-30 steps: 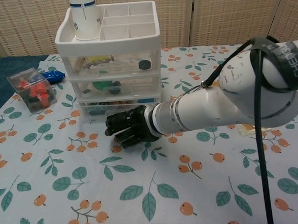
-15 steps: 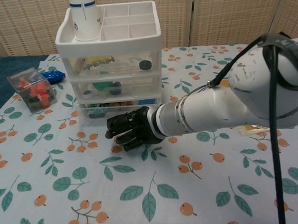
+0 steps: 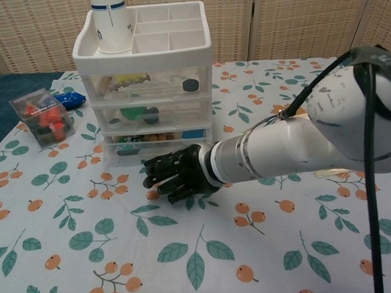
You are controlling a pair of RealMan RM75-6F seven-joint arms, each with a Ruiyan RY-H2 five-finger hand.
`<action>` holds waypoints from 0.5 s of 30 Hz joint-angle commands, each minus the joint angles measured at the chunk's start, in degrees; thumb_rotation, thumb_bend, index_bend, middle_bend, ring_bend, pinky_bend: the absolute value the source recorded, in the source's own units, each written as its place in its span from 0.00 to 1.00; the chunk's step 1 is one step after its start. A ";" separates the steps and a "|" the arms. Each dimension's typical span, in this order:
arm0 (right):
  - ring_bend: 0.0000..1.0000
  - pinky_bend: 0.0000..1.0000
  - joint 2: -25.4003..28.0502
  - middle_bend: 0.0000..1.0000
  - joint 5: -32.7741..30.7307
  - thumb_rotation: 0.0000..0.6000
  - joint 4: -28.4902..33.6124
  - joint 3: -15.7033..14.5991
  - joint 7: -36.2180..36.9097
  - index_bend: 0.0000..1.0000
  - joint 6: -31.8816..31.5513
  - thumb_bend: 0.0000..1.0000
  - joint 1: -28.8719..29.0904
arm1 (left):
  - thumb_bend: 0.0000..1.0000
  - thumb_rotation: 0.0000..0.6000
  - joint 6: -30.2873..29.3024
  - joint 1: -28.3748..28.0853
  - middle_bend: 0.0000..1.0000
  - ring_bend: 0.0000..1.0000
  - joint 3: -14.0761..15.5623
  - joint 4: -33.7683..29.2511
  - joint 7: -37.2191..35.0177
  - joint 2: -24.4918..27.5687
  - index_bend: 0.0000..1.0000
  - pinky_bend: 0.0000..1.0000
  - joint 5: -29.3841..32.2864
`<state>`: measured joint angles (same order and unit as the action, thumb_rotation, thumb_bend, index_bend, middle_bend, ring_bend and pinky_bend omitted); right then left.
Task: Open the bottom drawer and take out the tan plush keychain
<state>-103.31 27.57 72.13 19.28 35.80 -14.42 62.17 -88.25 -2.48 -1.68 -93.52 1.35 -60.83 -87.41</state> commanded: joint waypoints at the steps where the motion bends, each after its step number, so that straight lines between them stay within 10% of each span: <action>1: 0.88 1.00 2.94 0.70 1.78 1.00 5.46 0.23 -1.01 0.00 -1.73 0.70 -2.04 | 0.21 1.00 -0.02 -0.04 0.08 0.09 -0.04 0.11 -0.07 -0.02 0.15 0.09 -0.06; 15: 0.88 1.00 19.33 0.69 2.13 1.00 27.25 -6.00 -12.61 0.00 -14.85 0.71 -3.01 | 0.21 1.00 0.45 -0.67 0.08 0.09 0.08 -0.41 0.49 -0.57 0.15 0.09 -1.02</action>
<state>-86.05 31.94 97.25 15.74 26.07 -26.46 57.77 -87.82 -3.14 -1.61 -93.92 1.83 -61.38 -88.43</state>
